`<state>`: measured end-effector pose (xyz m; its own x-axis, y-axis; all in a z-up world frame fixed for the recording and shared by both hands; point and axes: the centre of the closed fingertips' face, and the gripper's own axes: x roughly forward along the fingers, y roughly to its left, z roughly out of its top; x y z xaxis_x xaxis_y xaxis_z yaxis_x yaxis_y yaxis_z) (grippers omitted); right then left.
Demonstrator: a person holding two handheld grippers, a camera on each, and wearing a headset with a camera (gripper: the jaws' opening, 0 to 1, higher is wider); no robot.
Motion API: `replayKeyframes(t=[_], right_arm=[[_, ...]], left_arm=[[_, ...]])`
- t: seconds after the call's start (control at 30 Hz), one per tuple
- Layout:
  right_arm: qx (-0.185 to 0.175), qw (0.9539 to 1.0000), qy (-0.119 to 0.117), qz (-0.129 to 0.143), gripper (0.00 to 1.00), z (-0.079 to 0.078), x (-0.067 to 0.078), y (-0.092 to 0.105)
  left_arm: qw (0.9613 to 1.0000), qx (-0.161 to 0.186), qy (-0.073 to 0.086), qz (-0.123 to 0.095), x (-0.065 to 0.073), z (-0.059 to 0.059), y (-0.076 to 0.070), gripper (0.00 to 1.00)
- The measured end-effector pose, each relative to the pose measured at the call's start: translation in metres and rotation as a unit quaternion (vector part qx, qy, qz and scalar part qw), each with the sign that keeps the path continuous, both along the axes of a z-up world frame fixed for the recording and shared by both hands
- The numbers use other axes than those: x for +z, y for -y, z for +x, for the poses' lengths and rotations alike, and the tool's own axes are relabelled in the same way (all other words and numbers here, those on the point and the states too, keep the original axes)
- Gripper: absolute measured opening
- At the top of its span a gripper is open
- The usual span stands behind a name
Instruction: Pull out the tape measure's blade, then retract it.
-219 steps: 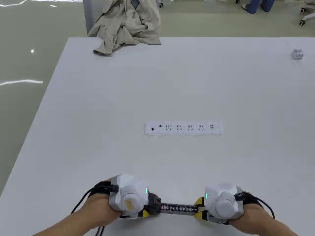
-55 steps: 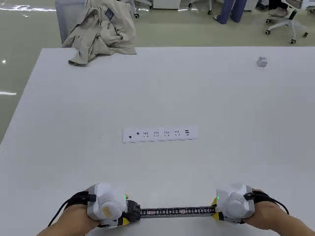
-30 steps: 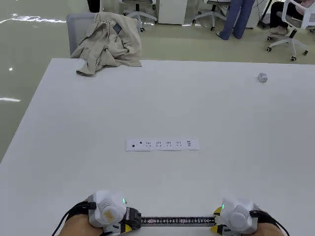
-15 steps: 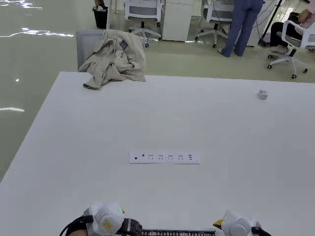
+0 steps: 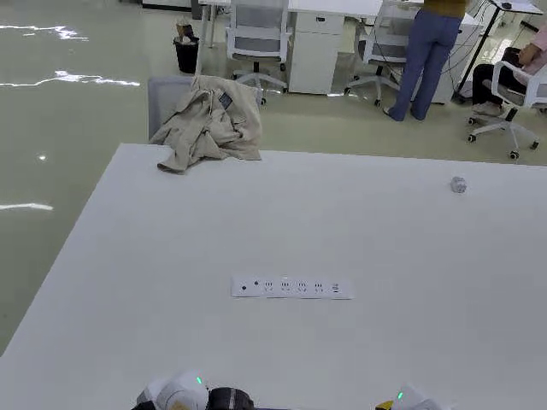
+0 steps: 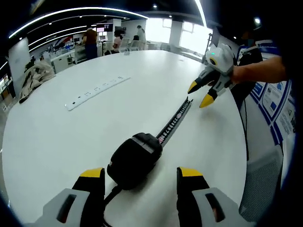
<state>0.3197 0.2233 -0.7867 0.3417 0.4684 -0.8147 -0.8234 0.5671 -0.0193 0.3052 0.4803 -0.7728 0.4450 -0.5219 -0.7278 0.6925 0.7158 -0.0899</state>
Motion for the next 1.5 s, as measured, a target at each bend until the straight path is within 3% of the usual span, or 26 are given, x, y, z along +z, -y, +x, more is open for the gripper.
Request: replayKeyframes(t=[0.3, 0.67, 0.77, 0.9, 1.1, 1.27, 1.5], right_arm=[[-0.020, 0.9996, 0.005, 0.017, 0.45, -0.011, 0.009, -0.001], [-0.064, 0.9965, 0.009, 0.052, 0.50, -0.021, 0.020, -0.002], [-0.074, 0.9954, 0.006, 0.062, 0.48, -0.025, 0.022, -0.003], [-0.092, 0.9930, 0.008, 0.074, 0.52, -0.028, 0.026, -0.005], [-0.106, 0.9903, 0.013, 0.089, 0.52, -0.038, 0.033, -0.007], [-0.124, 0.9867, 0.019, 0.103, 0.54, -0.044, 0.038, -0.005], [-0.138, 0.9835, 0.028, 0.114, 0.57, -0.057, 0.046, -0.007]], left_arm=[[0.9993, 0.035, 0.006, -0.013, 0.009, -0.012, 0.001, 0.62], [0.9952, 0.093, 0.017, -0.022, 0.021, -0.021, -0.007, 0.68], [0.9939, 0.106, 0.019, -0.025, 0.023, -0.025, -0.008, 0.69], [0.9920, 0.120, 0.021, -0.033, 0.029, -0.029, -0.007, 0.71], [0.9875, 0.148, 0.043, -0.030, 0.036, -0.035, -0.016, 0.71], [0.9843, 0.167, 0.046, -0.035, 0.036, -0.044, -0.022, 0.72], [0.9809, 0.182, 0.048, -0.049, 0.043, -0.058, -0.019, 0.74]])
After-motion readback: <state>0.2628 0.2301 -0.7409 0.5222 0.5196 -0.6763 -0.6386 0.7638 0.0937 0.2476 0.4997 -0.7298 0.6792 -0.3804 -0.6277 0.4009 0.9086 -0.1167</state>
